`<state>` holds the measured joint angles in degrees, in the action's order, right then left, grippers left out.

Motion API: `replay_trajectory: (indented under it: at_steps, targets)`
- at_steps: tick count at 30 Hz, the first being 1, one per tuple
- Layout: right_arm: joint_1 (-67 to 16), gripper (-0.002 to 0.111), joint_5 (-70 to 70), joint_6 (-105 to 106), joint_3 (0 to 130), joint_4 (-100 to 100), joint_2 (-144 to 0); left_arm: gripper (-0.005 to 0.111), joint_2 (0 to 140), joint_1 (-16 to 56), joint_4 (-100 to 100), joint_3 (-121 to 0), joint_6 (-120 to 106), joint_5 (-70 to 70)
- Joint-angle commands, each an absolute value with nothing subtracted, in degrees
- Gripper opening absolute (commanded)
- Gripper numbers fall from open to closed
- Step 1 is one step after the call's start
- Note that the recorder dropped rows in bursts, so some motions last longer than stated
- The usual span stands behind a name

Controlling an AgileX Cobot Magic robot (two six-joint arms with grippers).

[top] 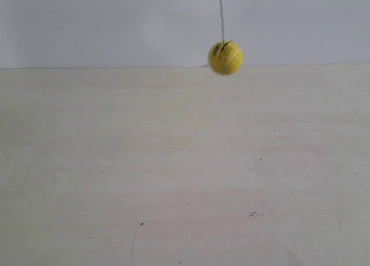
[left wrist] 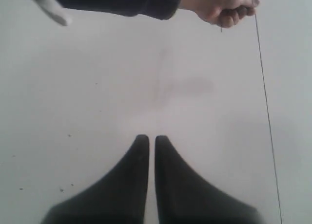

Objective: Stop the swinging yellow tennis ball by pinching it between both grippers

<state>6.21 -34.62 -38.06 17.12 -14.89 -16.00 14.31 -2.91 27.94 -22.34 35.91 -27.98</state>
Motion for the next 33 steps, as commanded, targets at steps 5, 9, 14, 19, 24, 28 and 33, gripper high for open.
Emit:
replay_trajectory:
  at_steps: [5, 9, 14, 19, 24, 28, 33]
  targets:
    - [6.3, 0.0, -34.6, -58.3, 22.9, -53.1, -38.2, 0.005, 36.1, -2.6, 77.1, -33.2, 75.2, -32.2]
    - [6.3, 0.0, -39.8, -61.9, 21.9, -64.0, -50.2, 0.005, 45.9, -2.8, 82.4, -33.6, 77.1, -41.1]
    - [6.3, 0.0, -46.8, -54.7, 19.1, -66.6, -66.4, 0.005, 55.1, -2.8, 87.2, -33.6, 76.4, -44.6]
    - [6.3, 0.0, -62.3, -45.1, 19.2, -66.6, -82.5, 0.005, 63.4, -2.8, 88.3, -33.5, 71.3, -49.6]
    - [6.1, 0.0, -70.0, -42.3, 22.4, -66.9, -94.3, 0.005, 69.5, -2.8, 89.8, -33.5, 68.7, -49.7]
    - [6.1, 0.0, -70.0, -42.0, 25.8, -67.2, -99.5, 0.005, 73.1, -2.8, 89.1, -33.5, 65.4, -51.8]
    - [5.5, 0.0, -70.0, -41.8, 29.0, -67.8, -101.4, 0.005, 76.2, -2.8, 87.4, -33.5, 61.4, -56.5]
